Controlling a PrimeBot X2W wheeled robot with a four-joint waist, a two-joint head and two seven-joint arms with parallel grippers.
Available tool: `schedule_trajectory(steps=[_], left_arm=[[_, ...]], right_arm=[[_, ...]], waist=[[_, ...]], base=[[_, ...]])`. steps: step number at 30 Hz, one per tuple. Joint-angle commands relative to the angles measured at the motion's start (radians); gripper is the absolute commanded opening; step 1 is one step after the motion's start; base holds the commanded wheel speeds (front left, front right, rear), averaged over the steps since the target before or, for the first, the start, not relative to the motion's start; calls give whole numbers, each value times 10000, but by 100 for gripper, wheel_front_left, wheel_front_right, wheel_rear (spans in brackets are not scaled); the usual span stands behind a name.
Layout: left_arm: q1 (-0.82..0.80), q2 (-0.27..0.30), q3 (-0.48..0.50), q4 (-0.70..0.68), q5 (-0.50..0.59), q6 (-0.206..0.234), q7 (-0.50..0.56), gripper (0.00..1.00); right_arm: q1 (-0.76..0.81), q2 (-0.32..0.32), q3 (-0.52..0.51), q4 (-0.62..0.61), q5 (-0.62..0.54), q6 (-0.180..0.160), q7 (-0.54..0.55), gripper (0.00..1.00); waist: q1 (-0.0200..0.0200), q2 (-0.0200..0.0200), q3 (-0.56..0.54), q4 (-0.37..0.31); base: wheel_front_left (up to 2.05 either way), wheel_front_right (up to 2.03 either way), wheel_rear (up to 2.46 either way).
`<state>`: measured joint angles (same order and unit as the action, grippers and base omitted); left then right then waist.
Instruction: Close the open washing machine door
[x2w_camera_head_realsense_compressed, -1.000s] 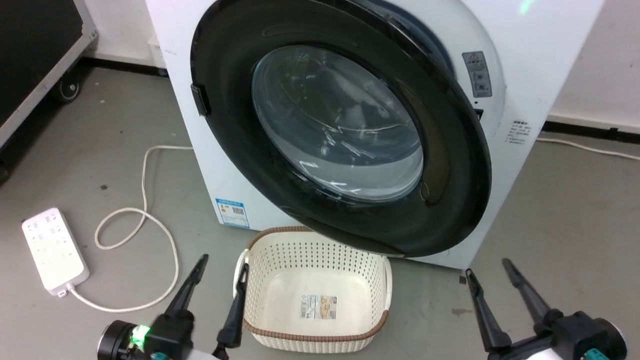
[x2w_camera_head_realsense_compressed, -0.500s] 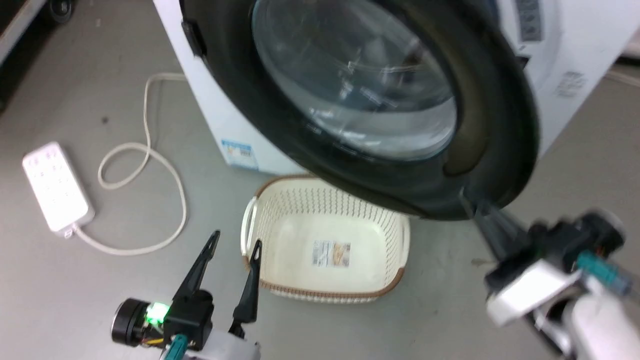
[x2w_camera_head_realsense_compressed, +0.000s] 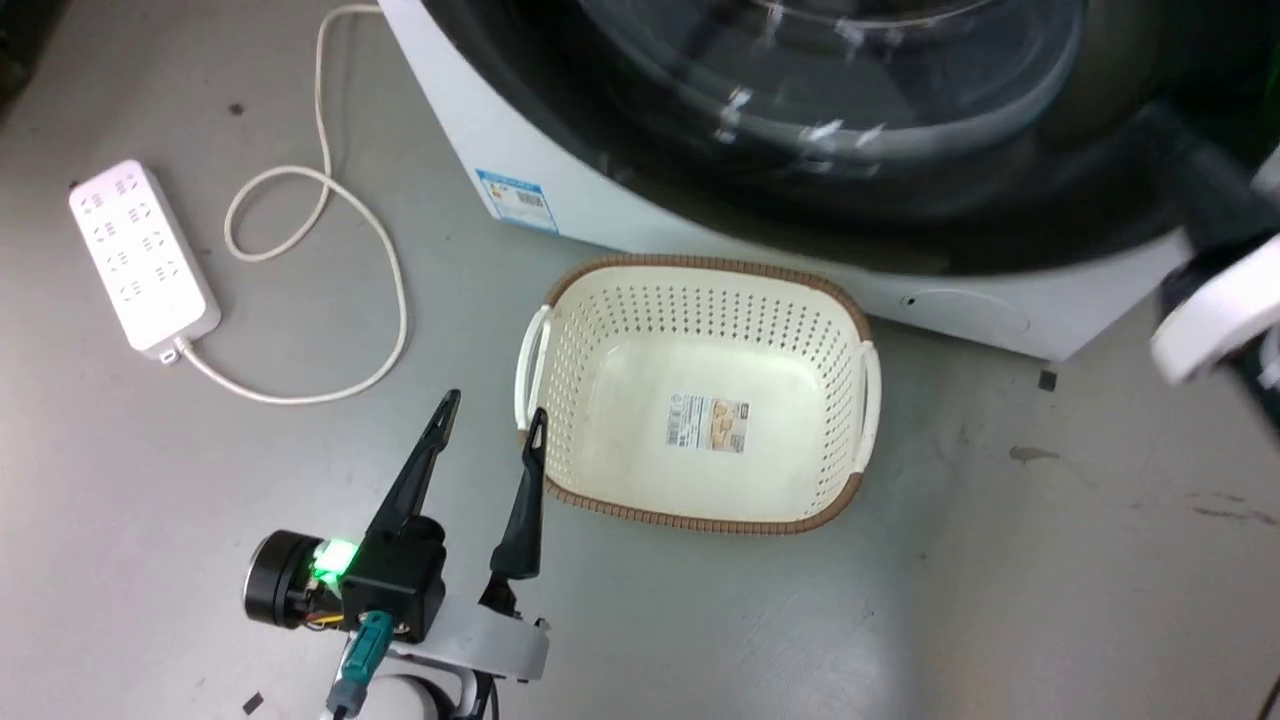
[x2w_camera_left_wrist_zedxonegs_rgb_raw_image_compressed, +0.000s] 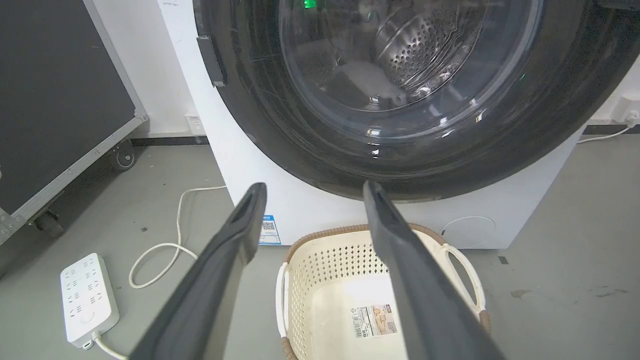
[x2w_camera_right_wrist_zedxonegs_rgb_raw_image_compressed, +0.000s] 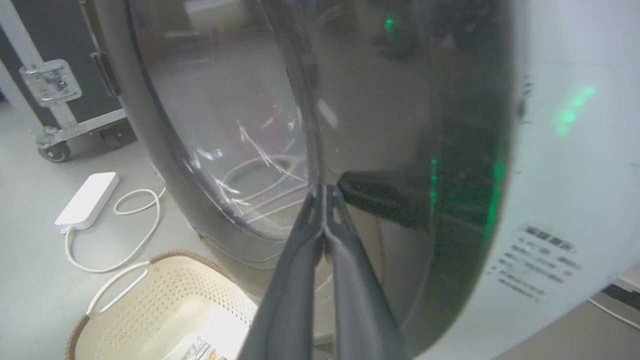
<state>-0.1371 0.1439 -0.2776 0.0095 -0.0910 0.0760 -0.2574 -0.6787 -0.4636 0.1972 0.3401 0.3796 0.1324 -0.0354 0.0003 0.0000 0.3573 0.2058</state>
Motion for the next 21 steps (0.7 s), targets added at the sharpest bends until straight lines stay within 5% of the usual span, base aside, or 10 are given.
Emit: schedule_trajectory(steps=[1, 12, 13, 14, 21], left_arm=[[-164, -62, 35, 37, 70, -67, -43, 100], [-85, -308, 343, 146, 154, -157, -43, 100], [-32, -304, 387, 151, 167, -164, -43, 100], [31, -298, 436, 160, 166, -176, -43, 100], [676, -329, 660, 669, -207, -494, -43, 100]], right_arm=[[-415, -13, -264, 344, 90, -17, 69, 0], [-528, 502, -410, 1706, -171, -17, -640, 0], [-329, 560, -331, 1682, -175, -17, -791, 44], [-94, 624, -244, 1644, -147, -17, -895, 100], [2224, 1207, -714, 641, -599, -17, -1887, 100]], waist=[[-3, 0, 71, 36], [-3, 0, -725, -145], [-3, 0, -906, -191], [-3, 0, -1090, -243], [-3, 0, -2602, -708]], base=[[0, 0, 0], [0, 0, 0], [0, 0, 0], [0, 0, 0], [0, 0, 0]])
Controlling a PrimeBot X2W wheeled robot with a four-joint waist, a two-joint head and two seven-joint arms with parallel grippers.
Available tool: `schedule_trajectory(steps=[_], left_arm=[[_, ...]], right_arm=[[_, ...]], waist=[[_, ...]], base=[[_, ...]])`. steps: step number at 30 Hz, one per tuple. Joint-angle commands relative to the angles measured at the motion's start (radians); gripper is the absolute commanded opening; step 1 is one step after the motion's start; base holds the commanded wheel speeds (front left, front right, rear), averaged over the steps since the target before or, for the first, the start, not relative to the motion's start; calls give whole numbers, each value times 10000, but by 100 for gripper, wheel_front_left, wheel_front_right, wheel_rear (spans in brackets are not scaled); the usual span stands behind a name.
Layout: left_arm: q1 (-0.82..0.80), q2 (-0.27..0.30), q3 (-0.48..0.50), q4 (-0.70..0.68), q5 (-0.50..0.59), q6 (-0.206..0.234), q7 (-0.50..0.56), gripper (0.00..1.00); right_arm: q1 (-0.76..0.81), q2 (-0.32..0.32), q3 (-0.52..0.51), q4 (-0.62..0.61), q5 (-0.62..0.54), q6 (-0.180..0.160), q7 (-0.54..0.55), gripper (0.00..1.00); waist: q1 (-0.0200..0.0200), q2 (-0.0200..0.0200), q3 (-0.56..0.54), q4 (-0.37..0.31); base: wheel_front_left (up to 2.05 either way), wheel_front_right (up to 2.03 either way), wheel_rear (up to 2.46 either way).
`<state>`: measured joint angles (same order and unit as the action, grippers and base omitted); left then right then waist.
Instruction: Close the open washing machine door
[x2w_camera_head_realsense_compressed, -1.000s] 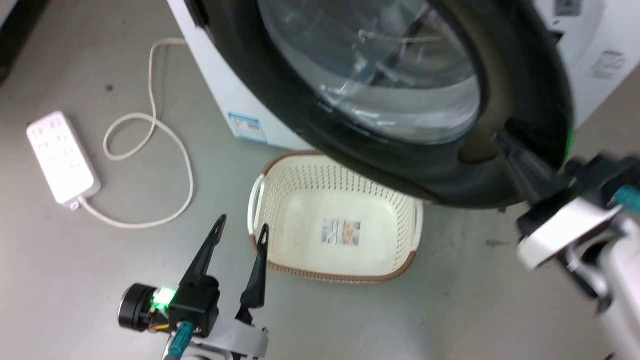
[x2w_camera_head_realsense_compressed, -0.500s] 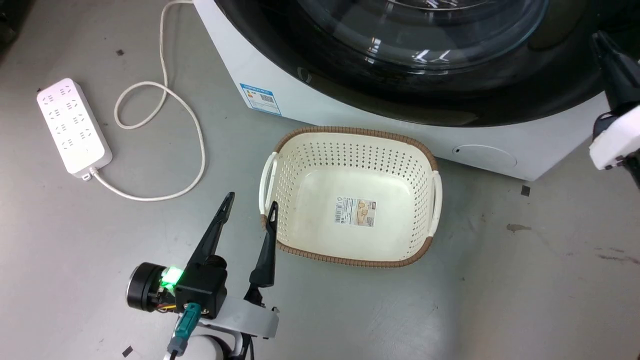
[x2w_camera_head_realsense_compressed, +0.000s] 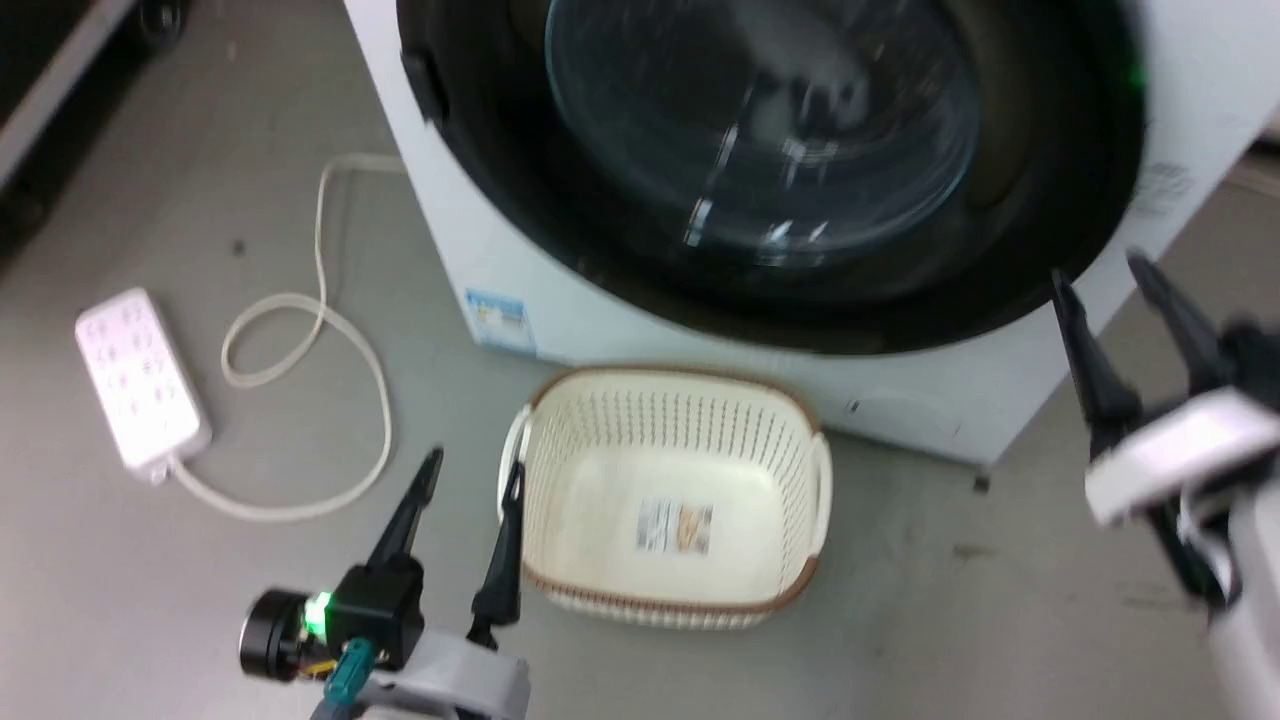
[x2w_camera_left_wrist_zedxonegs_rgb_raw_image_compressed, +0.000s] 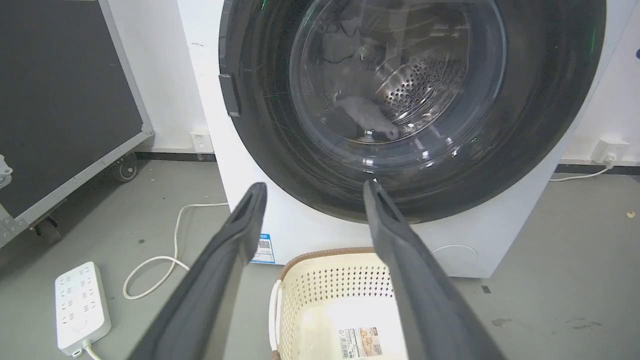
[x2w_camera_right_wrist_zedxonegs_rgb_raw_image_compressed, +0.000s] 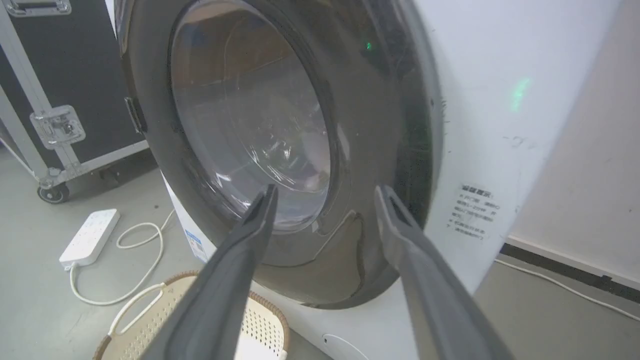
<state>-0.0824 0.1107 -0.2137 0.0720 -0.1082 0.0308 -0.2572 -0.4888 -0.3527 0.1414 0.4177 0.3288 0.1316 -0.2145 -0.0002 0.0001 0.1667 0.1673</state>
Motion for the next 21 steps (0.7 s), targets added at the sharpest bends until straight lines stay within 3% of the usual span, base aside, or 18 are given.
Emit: schedule_trajectory(steps=[1, 2, 4, 8, 13, 20, 21], left_arm=[[190, 3, 48, 97, -66, -85, -45, 100], [366, -3, 130, 197, -116, -133, -45, 100], [415, -7, 163, 215, -131, -136, -45, 100], [606, 36, 238, 283, -115, -212, -45, 100], [723, 94, 323, 375, -95, -286, -45, 100], [714, 176, 263, 464, 141, -407, -45, 100], [629, 136, 286, 453, 115, -426, -2, 0]], right_arm=[[764, 263, -470, -380, -290, -9, -184, 100], [2022, 926, -1280, -1305, -940, -9, -339, 100], [2421, 1158, -1442, -1646, -1200, -9, -366, 100], [4214, 2372, -2238, -3232, -2214, -9, -433, 100], [5245, 2860, -2232, -3871, -2698, -9, -451, 100], [5722, 3010, -2247, -3941, -2646, -9, -462, 100], [5628, 2961, -2219, -3912, -2625, -2, -428, 0]], waist=[[2, -1, -896, -394], [2, -1, -1302, -618], [2, -1, -1404, -699], [2, -1, -1768, -1012], [2, -1, -1872, -1253], [2, -1, -1939, -1369], [2, -1, -1940, -1390]], base=[[0, 0, 0], [0, 0, 0], [0, 0, 0], [0, 0, 0], [0, 0, 0], [0, 0, 0], [0, 0, 0]])
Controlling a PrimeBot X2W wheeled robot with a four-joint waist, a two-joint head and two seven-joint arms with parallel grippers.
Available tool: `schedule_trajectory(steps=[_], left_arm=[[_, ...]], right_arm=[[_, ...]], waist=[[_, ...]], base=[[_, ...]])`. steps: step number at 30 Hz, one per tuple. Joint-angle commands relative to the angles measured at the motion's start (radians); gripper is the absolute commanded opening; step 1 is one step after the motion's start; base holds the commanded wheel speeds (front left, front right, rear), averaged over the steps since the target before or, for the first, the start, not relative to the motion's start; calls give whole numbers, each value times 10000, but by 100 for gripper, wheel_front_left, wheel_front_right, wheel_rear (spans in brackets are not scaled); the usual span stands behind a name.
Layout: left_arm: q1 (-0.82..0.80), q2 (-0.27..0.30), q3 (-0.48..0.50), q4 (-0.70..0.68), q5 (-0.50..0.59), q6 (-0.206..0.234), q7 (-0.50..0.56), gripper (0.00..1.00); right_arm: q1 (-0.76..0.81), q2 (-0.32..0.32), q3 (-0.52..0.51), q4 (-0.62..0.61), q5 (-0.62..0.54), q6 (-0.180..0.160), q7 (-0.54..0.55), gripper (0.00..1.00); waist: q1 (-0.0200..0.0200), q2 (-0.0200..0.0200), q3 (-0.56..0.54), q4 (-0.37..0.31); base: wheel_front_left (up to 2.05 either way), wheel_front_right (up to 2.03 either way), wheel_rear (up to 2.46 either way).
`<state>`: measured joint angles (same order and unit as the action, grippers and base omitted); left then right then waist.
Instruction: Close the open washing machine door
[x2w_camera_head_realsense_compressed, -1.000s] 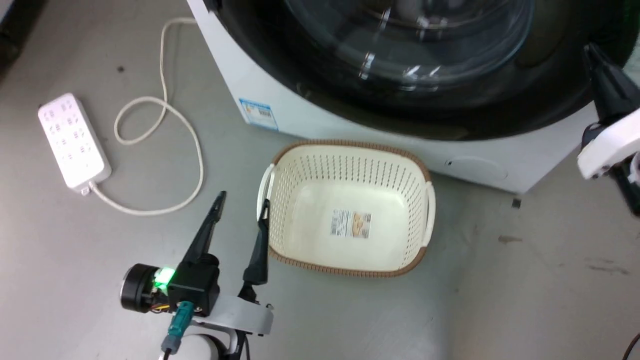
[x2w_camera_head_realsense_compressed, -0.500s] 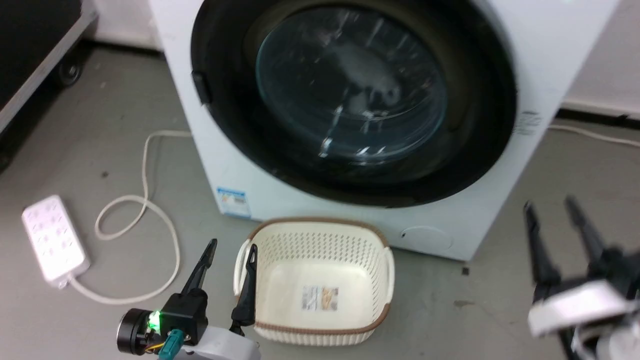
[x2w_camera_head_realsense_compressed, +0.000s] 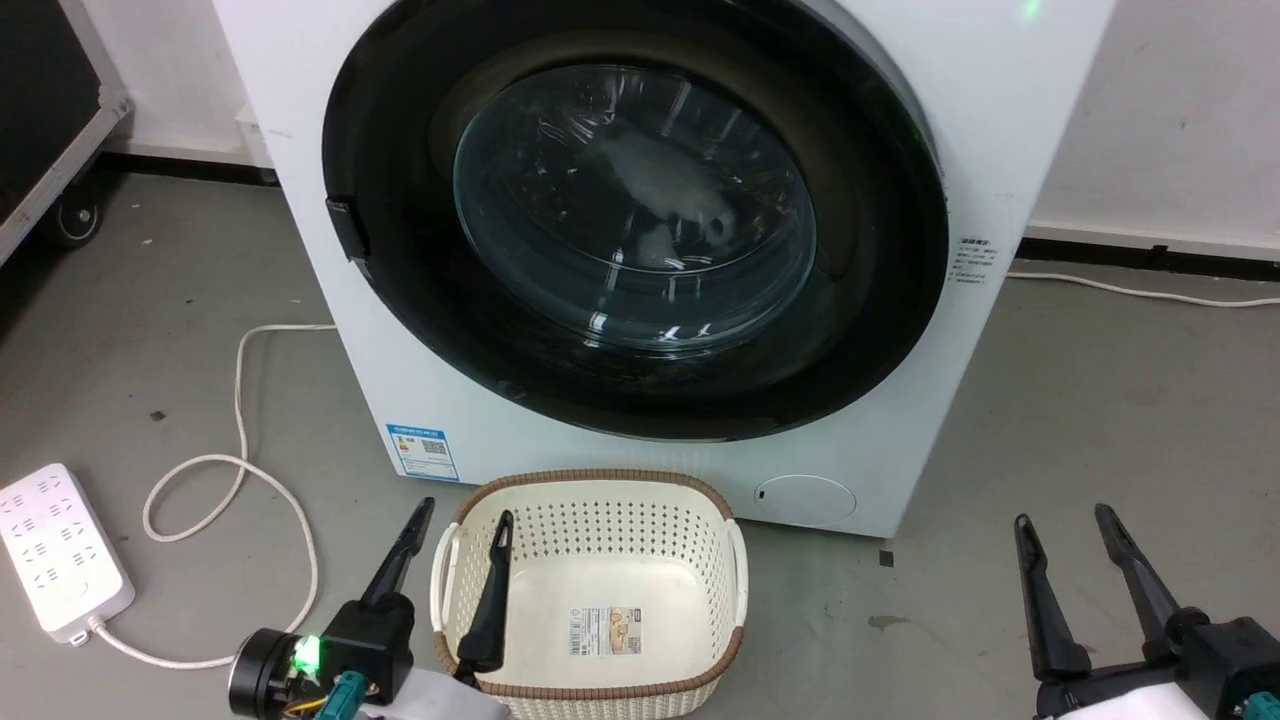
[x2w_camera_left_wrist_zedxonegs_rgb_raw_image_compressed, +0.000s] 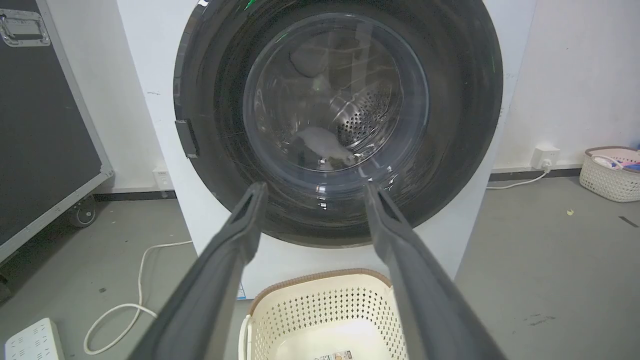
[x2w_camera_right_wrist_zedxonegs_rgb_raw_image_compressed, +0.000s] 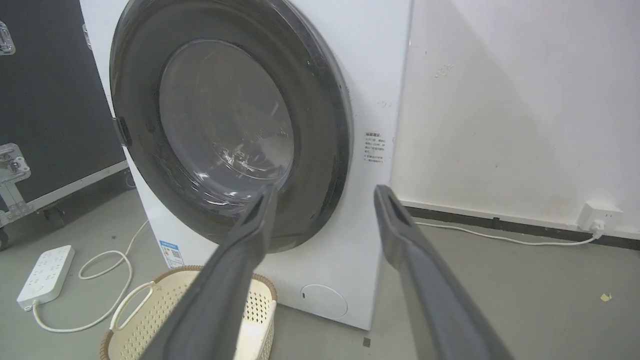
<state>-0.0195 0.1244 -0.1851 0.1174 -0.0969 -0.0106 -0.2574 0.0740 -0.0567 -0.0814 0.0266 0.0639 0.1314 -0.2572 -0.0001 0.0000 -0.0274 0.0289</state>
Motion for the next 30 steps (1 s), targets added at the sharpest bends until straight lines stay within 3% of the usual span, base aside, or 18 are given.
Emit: schedule_trajectory(steps=[1, 30], left_arm=[[0, 0, 0, -2, 2, -12, 0, 0], [41, -173, 406, -255, 196, 15, 568, 0]], right_arm=[[0, 0, 10, 0, 23, 0, 0, 0], [-162, 14, 182, -57, -92, -2, 559, 0]], waist=[[1, 0, 1, -6], [1, 0, 61, -73]], base=[[0, 0, 0], [0, 0, 0]])
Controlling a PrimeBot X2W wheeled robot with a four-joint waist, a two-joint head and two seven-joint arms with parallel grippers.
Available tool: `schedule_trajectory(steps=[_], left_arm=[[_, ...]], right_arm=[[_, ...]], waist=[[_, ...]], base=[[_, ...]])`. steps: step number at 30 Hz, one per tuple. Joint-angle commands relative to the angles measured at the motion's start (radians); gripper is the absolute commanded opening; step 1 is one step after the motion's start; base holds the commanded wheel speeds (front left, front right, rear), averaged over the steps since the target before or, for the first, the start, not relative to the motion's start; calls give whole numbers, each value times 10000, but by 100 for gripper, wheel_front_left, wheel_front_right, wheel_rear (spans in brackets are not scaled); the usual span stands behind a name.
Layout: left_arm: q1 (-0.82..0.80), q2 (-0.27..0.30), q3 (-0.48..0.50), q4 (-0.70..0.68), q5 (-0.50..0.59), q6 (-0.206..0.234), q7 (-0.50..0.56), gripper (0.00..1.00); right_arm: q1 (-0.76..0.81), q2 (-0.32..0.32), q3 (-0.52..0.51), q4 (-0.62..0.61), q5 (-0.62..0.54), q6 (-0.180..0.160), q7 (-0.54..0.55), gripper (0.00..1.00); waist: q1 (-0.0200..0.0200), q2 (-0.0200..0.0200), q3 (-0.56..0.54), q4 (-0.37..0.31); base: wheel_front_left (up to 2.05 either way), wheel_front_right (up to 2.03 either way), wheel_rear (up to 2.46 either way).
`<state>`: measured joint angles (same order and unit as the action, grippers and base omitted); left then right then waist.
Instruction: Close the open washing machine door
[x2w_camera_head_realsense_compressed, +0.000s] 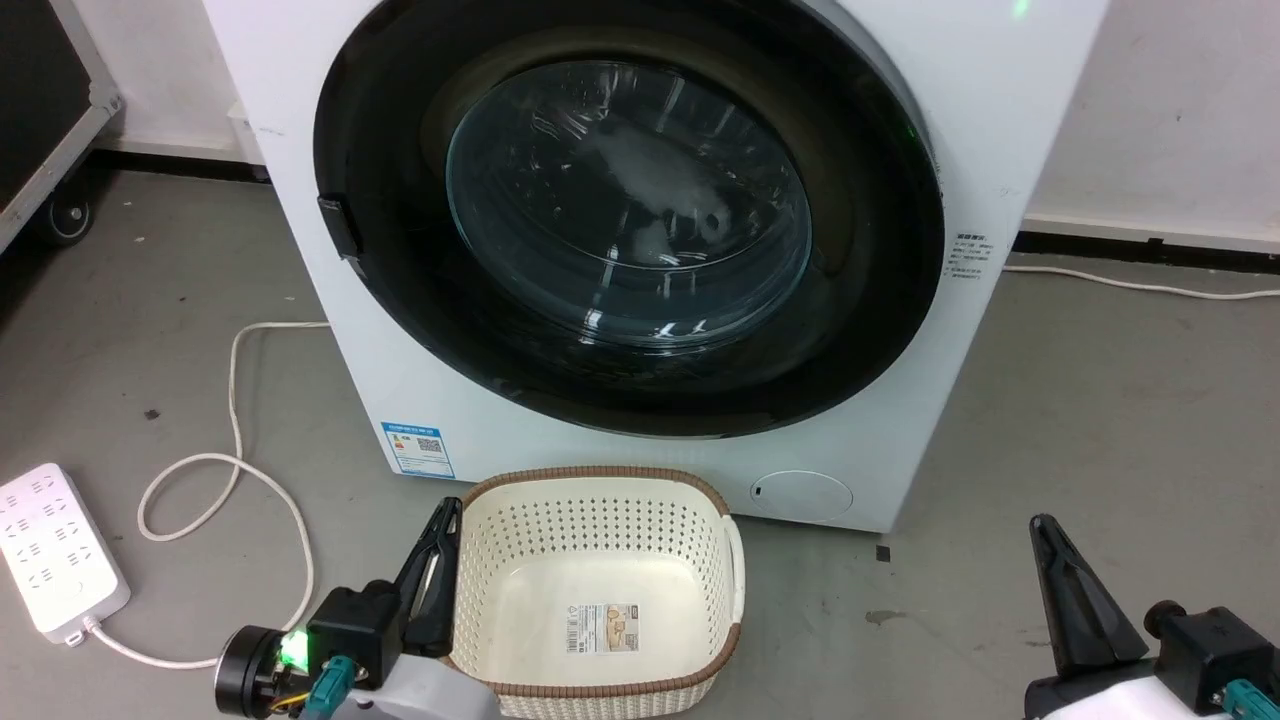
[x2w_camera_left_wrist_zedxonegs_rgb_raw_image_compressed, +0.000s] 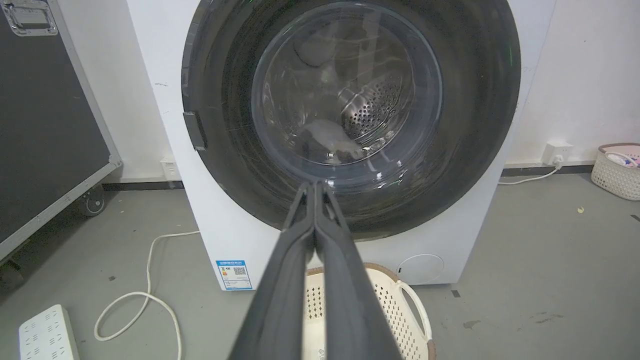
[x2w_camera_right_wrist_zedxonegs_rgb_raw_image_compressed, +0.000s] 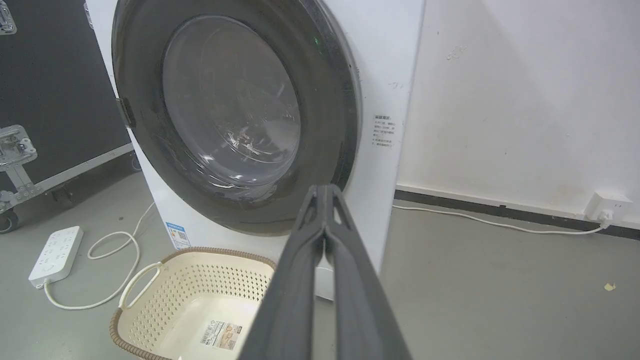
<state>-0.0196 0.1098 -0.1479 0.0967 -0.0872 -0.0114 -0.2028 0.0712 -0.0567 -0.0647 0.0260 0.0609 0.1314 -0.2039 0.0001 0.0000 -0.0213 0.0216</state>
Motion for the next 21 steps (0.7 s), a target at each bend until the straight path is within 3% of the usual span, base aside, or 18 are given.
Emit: schedule_trajectory(steps=[1, 21], left_arm=[[44, -34, 49, -57, 106, 24, 42, 0], [75, -149, 343, -244, 263, 43, 450, 0]], right_arm=[[-140, 14, 21, -54, -66, -2, 46, 0], [-258, 25, 150, -96, -178, -3, 456, 0]], waist=[[0, 0, 3, -3], [0, 0, 46, -46]], base=[[0, 0, 0], [0, 0, 0]])
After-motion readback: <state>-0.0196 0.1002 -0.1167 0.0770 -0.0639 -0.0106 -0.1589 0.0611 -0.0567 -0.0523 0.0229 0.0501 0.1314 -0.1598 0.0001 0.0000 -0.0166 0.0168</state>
